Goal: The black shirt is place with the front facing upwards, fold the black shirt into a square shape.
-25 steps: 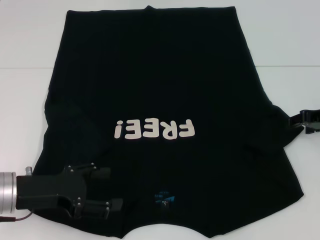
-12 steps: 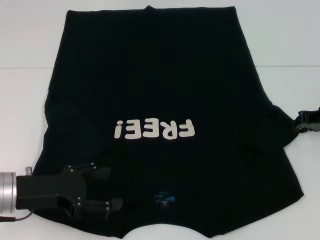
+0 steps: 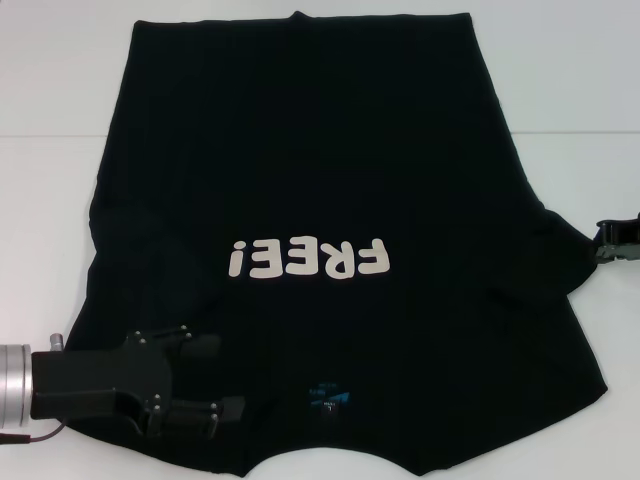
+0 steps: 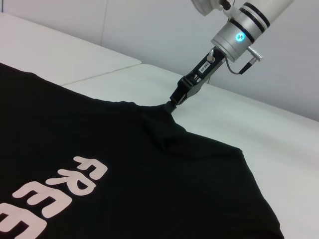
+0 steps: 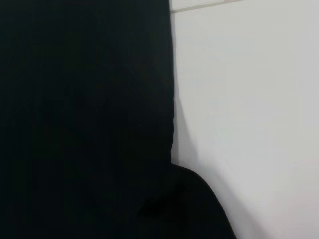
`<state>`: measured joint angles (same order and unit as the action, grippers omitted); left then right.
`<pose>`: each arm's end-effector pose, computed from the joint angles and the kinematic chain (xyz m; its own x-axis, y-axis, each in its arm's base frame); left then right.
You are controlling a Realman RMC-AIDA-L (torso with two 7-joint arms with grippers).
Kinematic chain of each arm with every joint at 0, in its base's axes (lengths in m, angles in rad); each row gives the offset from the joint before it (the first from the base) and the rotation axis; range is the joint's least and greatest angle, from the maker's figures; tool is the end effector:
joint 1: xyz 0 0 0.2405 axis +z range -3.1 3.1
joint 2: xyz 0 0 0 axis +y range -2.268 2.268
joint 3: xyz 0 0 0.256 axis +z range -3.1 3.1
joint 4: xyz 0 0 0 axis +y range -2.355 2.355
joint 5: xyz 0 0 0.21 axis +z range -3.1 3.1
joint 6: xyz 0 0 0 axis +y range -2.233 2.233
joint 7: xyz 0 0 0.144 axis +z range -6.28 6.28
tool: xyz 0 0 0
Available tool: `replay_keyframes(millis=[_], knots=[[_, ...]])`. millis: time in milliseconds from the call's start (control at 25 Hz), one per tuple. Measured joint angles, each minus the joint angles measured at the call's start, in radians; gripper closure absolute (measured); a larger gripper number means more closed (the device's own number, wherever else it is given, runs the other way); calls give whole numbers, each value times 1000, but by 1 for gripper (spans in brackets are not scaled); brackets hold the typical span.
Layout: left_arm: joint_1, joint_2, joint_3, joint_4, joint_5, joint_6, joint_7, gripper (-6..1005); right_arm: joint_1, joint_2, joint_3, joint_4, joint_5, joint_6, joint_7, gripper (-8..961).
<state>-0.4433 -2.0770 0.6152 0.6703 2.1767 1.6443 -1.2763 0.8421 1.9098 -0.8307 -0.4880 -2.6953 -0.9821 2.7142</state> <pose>-0.3013 0.2880 -0.0009 0.8402 0.3629 0.4030 0.4413 -0.8894 -0.1192 0.3027 0.4364 0.0431 0.2385 -0.9057 -0.3504 -0.8600 -0.0294 -0.5095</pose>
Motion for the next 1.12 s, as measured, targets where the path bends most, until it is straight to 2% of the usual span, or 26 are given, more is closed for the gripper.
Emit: replay_keyframes(millis=[360, 680, 920, 1120], knots=[[1, 0, -1, 0, 0, 3, 0, 80, 0, -4, 13, -35, 39, -36, -16, 915], [3, 0, -2, 0, 0, 5, 0, 80, 6, -19, 18, -65, 239, -96, -80, 918], [6, 0, -1, 0, 0, 2, 0, 80, 52, 4, 7, -36, 244, -26, -81, 917], [8, 0, 0, 0, 0, 0, 0, 80, 61, 30, 6, -23, 246, 26, -81, 901]])
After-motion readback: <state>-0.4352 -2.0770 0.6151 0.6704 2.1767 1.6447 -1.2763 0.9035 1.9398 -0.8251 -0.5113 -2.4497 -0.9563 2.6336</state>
